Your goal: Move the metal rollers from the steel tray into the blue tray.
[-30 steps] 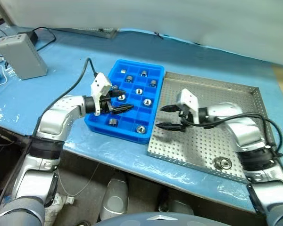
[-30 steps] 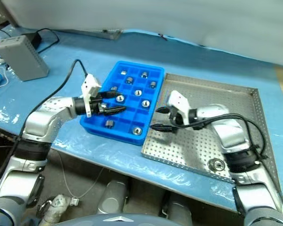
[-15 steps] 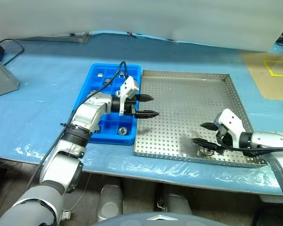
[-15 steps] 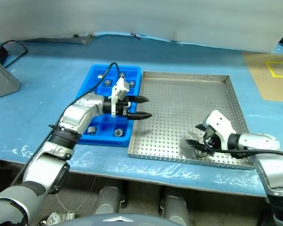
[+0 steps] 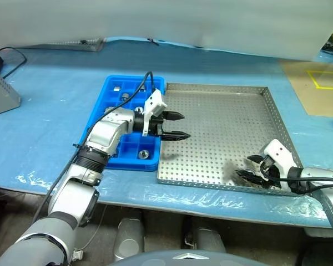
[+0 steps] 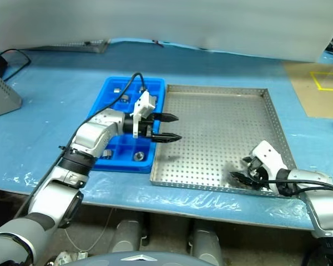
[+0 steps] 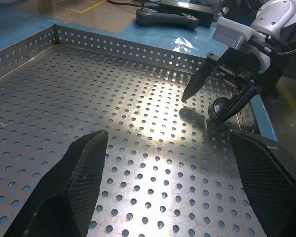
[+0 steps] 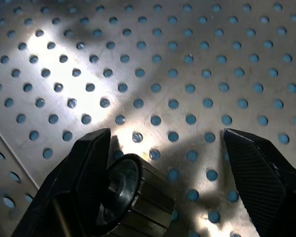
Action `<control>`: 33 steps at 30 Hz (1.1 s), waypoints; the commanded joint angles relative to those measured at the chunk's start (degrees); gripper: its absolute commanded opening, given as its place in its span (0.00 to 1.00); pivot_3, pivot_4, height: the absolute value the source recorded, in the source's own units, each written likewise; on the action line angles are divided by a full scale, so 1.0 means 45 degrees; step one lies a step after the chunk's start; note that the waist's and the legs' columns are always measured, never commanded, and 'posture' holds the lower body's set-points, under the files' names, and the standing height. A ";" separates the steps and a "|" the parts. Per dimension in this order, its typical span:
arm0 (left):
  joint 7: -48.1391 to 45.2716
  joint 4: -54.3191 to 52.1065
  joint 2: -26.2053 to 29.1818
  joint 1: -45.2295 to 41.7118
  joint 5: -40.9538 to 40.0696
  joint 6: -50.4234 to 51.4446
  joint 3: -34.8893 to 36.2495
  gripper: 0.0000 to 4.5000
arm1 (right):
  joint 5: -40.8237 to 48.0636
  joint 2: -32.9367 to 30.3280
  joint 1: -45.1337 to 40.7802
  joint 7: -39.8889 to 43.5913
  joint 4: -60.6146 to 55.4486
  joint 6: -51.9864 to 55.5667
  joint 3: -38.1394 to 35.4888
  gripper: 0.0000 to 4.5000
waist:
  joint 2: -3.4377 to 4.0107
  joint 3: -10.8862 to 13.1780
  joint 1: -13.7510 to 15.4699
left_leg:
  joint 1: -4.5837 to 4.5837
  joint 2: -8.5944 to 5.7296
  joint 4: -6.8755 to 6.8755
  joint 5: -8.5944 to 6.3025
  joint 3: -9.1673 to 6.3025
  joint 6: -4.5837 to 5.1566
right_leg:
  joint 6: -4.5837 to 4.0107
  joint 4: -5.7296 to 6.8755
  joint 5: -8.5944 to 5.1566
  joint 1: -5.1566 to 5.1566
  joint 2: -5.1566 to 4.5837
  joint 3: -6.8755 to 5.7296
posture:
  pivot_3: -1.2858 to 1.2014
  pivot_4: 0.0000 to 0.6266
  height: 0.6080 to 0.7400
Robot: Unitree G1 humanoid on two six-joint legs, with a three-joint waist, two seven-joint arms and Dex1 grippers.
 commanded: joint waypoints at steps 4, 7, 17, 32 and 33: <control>0.0110 -0.0677 0.0205 0.0135 -0.0079 0.0201 0.0230 0.91 | -0.0105 -0.0577 0.0525 0.0579 0.0445 -0.0247 0.0268 0.84 | -0.0003 0.0002 0.0023 | 0.0159 0.0002 -0.0028 -0.0014 -0.0001 0.0015 | 0.0063 -0.0072 -0.0037 0.0185 0.0000 -0.0011 | 0.51 0.24 1.00; 0.0229 -0.0841 0.0190 0.0256 -0.0089 0.0252 0.0218 0.91 | -0.0203 -0.0737 0.0341 0.0674 0.0744 -0.0408 0.0322 0.84 | 0.0000 0.0000 0.0034 | 0.0198 0.0000 -0.0052 -0.0019 -0.0002 0.0023 | 0.0068 -0.0143 -0.0036 0.0260 0.0001 -0.0014 | 0.51 0.24 1.00; 0.0415 -0.0914 0.0172 0.0425 -0.0091 0.0211 0.0216 0.91 | -0.0375 -0.1376 -0.0114 0.1071 0.1463 -0.0800 0.0241 0.58 | 0.0000 -0.0001 0.0028 | 0.0201 -0.0023 -0.0050 -0.0066 0.0001 0.0100 | 0.0016 -0.0207 0.0003 0.0312 -0.0019 -0.0014 | 0.52 0.24 1.00; 0.0581 -0.0568 0.0121 0.0608 -0.0001 -0.0222 0.0273 0.91 | 0.0482 -0.2123 -0.0139 0.2245 0.0813 -0.0026 -0.0162 0.58 | 0.0005 -0.0001 0.0037 | 0.0195 -0.0023 -0.0054 -0.0067 0.0001 0.0099 | 0.0069 -0.0206 -0.0028 0.0303 -0.0019 -0.0014 | 0.52 0.24 1.00; 0.0585 -0.0548 0.0123 0.0607 -0.0001 -0.0243 0.0270 0.91 | 0.0494 -0.2245 -0.0026 0.2368 0.0767 -0.0043 -0.0199 0.58 | 0.0006 -0.0001 0.0039 | 0.0192 -0.0023 -0.0054 -0.0067 0.0001 0.0099 | 0.0069 -0.0206 -0.0027 0.0299 -0.0019 -0.0014 | 0.52 0.24 1.00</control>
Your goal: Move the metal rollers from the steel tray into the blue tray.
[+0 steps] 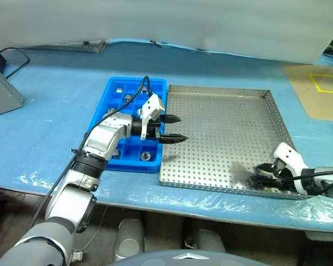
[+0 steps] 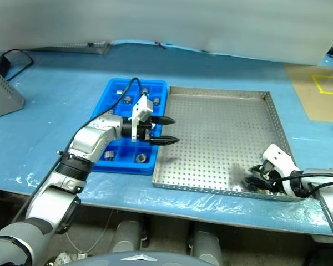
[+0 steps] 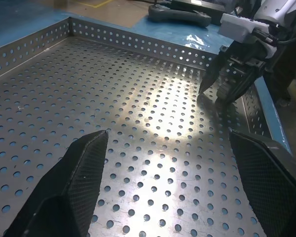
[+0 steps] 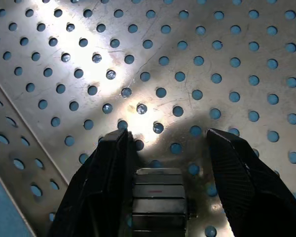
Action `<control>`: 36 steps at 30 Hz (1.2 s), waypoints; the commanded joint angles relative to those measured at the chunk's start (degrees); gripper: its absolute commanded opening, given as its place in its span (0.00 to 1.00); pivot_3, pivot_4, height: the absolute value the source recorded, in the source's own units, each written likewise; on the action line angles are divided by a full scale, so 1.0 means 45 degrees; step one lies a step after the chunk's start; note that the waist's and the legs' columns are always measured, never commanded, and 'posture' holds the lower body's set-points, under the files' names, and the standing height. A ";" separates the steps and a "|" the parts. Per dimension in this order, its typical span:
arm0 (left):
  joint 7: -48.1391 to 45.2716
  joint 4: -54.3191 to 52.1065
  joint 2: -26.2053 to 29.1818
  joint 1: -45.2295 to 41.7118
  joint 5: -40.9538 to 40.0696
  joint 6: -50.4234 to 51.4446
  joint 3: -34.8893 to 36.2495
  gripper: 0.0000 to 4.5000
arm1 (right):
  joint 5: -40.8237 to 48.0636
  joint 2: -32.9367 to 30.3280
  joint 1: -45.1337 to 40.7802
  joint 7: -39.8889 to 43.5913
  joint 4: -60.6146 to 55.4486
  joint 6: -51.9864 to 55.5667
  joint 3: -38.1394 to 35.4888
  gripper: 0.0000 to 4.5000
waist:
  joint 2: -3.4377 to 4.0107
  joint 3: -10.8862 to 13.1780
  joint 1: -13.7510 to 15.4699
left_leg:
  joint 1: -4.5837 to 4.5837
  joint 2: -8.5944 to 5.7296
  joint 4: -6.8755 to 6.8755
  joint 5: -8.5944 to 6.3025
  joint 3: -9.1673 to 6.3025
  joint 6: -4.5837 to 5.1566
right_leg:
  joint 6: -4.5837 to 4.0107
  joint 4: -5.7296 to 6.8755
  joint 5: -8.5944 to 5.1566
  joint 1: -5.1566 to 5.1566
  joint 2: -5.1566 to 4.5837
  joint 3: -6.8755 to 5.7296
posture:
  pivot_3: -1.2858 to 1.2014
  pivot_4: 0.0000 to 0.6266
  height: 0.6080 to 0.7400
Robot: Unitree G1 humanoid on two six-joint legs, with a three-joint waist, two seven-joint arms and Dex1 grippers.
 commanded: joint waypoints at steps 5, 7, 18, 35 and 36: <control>0.0056 -0.0053 -0.0007 -0.0014 0.0013 -0.0429 0.0253 0.91 | 0.0004 -0.0846 0.0655 0.0647 -0.0096 -0.0298 -0.0442 0.31 | 0.0000 0.0000 0.0000 | -0.0009 -0.0001 -0.0002 -0.0001 0.0000 0.0000 | 0.0012 -0.0002 -0.0007 -0.0009 0.0000 -0.0001 | 0.52 0.24 1.00; 0.0070 0.0048 -0.0021 -0.0035 0.0036 -0.0507 0.0255 0.91 | -0.0132 -0.0900 0.0873 0.0686 -0.0062 -0.0559 -0.0358 0.28 | 0.0000 0.0000 0.0001 | -0.0008 -0.0001 -0.0002 -0.0001 0.0001 0.0000 | 0.0019 -0.0003 -0.0011 -0.0009 0.0000 0.0000 | 0.52 0.24 1.00; 0.0080 0.0118 0.0128 -0.0303 -0.0054 -0.0515 0.0426 0.91 | 0.0126 -0.0319 -0.0667 -0.0181 -0.0310 -0.0389 -0.0376 0.28 | -0.0001 0.0001 -0.0057 | -0.0008 -0.0002 -0.0003 -0.0001 0.0002 -0.0001 | 0.0028 -0.0004 -0.0016 -0.0019 0.0000 0.0000 | 0.53 0.24 1.00; 0.1178 -0.1858 0.3203 0.1096 -0.0396 0.0082 0.2928 0.91 | -0.1121 0.3583 -0.8723 -0.0146 0.2221 -0.1898 0.4158 0.28 | 0.0013 -0.0005 0.0291 | -0.0181 0.0020 0.0001 0.0028 -0.0003 0.0017 | -0.0082 0.0063 0.0043 -0.0218 0.0004 -0.0009 | 0.66 0.24 1.00; 0.1343 -0.2288 0.3448 0.1463 -0.0450 0.0315 0.3150 0.91 | -0.1414 0.3987 -0.9176 -0.0145 0.2644 -0.2317 0.4510 0.28 | 0.0013 -0.0005 0.0352 | -0.0187 0.0024 -0.0003 0.0035 -0.0004 0.0019 | -0.0085 0.0071 0.0041 -0.0228 0.0005 -0.0013 | 0.68 0.24 1.00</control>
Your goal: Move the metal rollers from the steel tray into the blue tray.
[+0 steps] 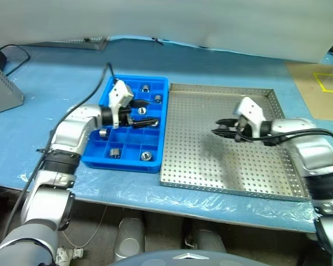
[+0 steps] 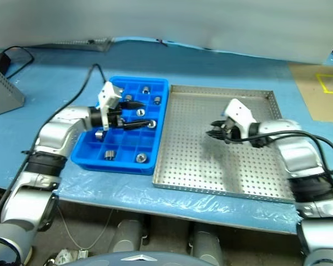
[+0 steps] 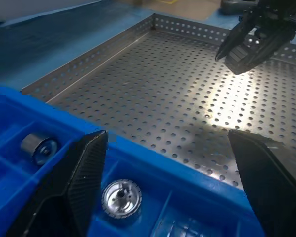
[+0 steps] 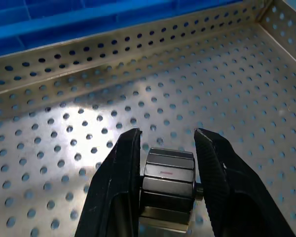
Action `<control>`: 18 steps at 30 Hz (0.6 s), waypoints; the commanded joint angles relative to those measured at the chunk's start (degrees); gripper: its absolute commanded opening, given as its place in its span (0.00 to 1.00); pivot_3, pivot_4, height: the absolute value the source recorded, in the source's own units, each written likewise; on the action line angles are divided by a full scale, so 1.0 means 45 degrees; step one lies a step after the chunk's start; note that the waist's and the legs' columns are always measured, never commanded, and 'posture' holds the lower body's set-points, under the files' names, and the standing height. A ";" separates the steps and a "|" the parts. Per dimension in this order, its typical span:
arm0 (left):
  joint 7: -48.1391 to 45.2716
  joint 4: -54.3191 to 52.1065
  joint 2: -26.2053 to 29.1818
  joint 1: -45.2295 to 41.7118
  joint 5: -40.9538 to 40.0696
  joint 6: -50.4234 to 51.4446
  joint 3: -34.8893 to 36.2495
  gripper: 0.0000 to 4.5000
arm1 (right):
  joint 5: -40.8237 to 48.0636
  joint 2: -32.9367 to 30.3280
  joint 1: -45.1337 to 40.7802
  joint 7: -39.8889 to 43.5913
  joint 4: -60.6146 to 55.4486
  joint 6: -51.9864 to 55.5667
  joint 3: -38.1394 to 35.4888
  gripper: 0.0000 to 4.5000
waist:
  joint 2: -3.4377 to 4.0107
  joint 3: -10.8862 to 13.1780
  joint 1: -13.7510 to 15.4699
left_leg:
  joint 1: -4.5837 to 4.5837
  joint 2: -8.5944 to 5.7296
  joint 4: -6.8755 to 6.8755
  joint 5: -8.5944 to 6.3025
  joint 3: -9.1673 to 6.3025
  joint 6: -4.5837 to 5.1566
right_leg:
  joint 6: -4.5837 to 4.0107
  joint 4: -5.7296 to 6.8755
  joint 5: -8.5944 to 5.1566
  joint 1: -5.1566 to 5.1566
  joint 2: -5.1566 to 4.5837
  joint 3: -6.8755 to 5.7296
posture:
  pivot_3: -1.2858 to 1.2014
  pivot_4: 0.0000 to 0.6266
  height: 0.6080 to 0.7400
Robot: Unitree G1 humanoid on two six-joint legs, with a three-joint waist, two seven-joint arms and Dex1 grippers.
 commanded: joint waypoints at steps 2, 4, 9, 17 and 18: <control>0.0698 -0.2240 0.0989 0.1334 -0.0499 0.0881 0.1204 0.91 | -0.1077 0.1329 -0.1791 0.0336 0.1209 -0.2084 0.1326 0.28 | 0.0000 0.0000 0.0148 | -0.0029 0.0005 0.0004 0.0004 -0.0001 -0.0017 | -0.0018 0.0037 -0.0009 -0.0042 -0.0002 -0.0005 | 0.69 0.24 1.00; 0.1034 -0.3120 0.1281 0.2071 -0.0763 0.1332 0.1629 0.91 | -0.0930 0.2170 -0.2467 0.0575 0.1577 -0.2414 0.1518 0.28 | -0.0008 0.0005 0.0367 | -0.0120 -0.0005 0.0048 0.0010 -0.0003 -0.0022 | -0.0055 0.0159 -0.0034 -0.0162 -0.0020 -0.0004 | 0.72 0.24 1.00; 0.2020 -0.4582 0.1592 0.3588 -0.1160 0.2075 0.2627 0.91 | -0.1640 0.4050 -0.4010 0.0581 0.3776 -0.3508 0.2279 0.28 | -0.0010 0.0007 0.0896 | -0.0113 0.0029 0.0056 0.0015 -0.0016 -0.0102 | -0.0071 0.0213 -0.0043 -0.0179 -0.0006 -0.0013 | 0.75 0.24 1.00; 0.2978 -0.5670 0.1554 0.4537 -0.1671 0.2714 0.3075 0.91 | -0.2905 0.6558 -0.5678 -0.0311 0.7563 -0.4565 0.2792 0.28 | -0.0010 0.0010 0.1699 | -0.0100 0.0030 0.0043 0.0032 -0.0026 -0.0139 | -0.0072 0.0230 -0.0042 -0.0170 -0.0004 -0.0009 | 0.76 0.24 1.00; 0.3005 -0.5744 0.1560 0.4560 -0.1725 0.2775 0.3003 0.91 | -0.3035 0.6716 -0.5677 -0.0268 0.7756 -0.4688 0.2889 0.28 | -0.0010 0.0010 0.1785 | -0.0100 0.0030 0.0042 0.0031 -0.0026 -0.0140 | -0.0073 0.0229 -0.0042 -0.0170 -0.0002 -0.0008 | 0.75 0.24 1.00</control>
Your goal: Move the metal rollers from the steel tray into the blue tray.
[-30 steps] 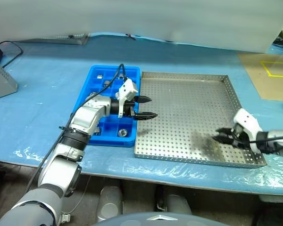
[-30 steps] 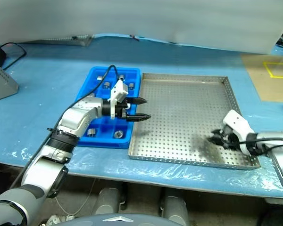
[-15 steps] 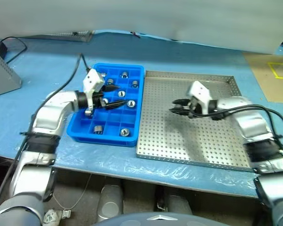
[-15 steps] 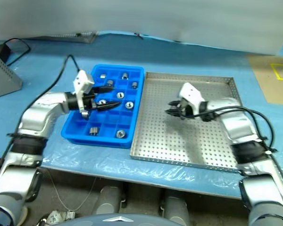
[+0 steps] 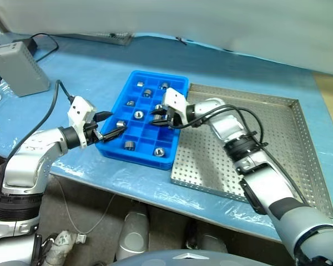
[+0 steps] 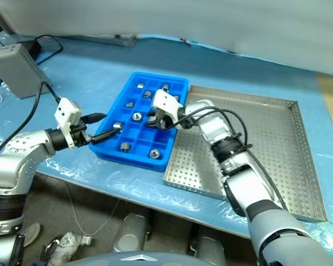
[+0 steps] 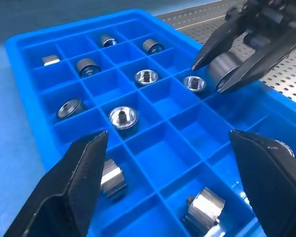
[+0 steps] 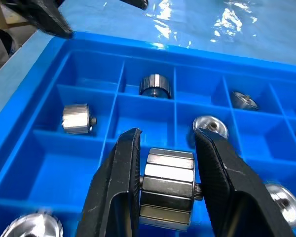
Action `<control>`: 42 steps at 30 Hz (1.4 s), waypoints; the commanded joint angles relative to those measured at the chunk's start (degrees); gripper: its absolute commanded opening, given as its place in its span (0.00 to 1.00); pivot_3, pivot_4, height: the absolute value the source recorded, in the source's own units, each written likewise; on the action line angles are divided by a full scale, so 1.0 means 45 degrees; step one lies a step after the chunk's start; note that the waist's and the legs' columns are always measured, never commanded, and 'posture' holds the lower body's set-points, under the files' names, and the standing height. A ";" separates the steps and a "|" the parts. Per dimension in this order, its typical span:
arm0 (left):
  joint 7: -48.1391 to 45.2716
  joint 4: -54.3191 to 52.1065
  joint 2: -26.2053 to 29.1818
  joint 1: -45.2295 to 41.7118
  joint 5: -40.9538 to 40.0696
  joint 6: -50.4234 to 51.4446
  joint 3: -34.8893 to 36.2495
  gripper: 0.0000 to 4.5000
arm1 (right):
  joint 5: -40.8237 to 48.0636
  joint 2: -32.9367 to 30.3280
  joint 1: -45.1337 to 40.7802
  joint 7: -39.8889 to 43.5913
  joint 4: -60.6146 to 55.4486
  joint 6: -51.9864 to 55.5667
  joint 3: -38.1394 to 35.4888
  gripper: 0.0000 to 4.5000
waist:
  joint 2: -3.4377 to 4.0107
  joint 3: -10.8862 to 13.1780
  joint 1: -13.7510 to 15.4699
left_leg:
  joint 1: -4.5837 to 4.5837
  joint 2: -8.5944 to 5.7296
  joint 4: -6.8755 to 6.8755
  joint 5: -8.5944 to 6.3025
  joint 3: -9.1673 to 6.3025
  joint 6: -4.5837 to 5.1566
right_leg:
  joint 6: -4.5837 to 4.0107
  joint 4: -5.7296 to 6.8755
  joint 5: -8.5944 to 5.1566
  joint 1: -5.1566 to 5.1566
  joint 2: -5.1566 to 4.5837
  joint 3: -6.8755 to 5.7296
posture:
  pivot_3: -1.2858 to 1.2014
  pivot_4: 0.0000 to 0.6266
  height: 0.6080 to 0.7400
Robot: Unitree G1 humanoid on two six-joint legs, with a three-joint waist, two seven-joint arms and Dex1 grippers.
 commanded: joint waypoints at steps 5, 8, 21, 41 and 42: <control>0.0304 -0.0826 0.0068 -0.0156 -0.0531 0.0424 -0.0018 0.91 | -0.0967 0.0225 0.0138 0.0058 0.0677 -0.1219 0.0379 0.28 | 0.0000 0.0000 0.0277 | 0.0001 -0.0001 -0.0009 0.0003 0.0000 -0.0008 | 0.0002 0.0000 0.0000 -0.0003 0.0006 0.0010 | 0.75 0.24 1.00; 0.0210 -0.0798 0.0168 -0.0253 -0.0590 0.0481 -0.0132 0.91 | -0.0685 -0.0017 0.0482 0.0590 -0.0136 -0.0838 0.0165 0.28 | 0.0000 0.0000 0.0338 | 0.0006 0.0003 -0.0010 0.0009 -0.0001 -0.0018 | 0.0004 0.0004 0.0000 -0.0003 0.0013 0.0015 | 0.74 0.24 1.00; -0.0015 -0.0089 -0.0073 -0.1016 -0.0532 0.0268 -0.0927 0.91 | -0.0664 0.0565 0.0952 -0.0184 -0.0693 -0.0163 -0.0071 0.28 | -0.0001 -0.0001 0.0403 | 0.0043 0.0022 -0.0035 0.0041 -0.0003 -0.0072 | 0.0004 0.0042 -0.0001 -0.0018 0.0044 0.0042 | 0.72 0.24 1.00; -0.0082 0.0066 -0.0517 -0.1306 -0.0538 0.0192 -0.1475 0.91 | -0.0330 0.0166 0.1079 -0.0555 -0.0943 -0.0296 -0.0906 0.66 | -0.0001 0.0000 0.0396 | 0.0050 0.0022 -0.0032 0.0051 -0.0003 -0.0086 | 0.0001 0.0070 -0.0003 -0.0022 0.0044 0.0049 | 0.71 0.24 1.00; -0.0092 0.0120 -0.0603 -0.1424 -0.0522 0.0171 -0.1579 0.91 | -0.0303 0.0031 0.1138 -0.0724 -0.1263 -0.0155 -0.1077 0.66 | 0.0000 0.0000 0.0409 | 0.0050 0.0022 -0.0031 0.0051 -0.0003 -0.0086 | 0.0001 0.0071 -0.0002 -0.0022 0.0045 0.0050 | 0.70 0.24 1.00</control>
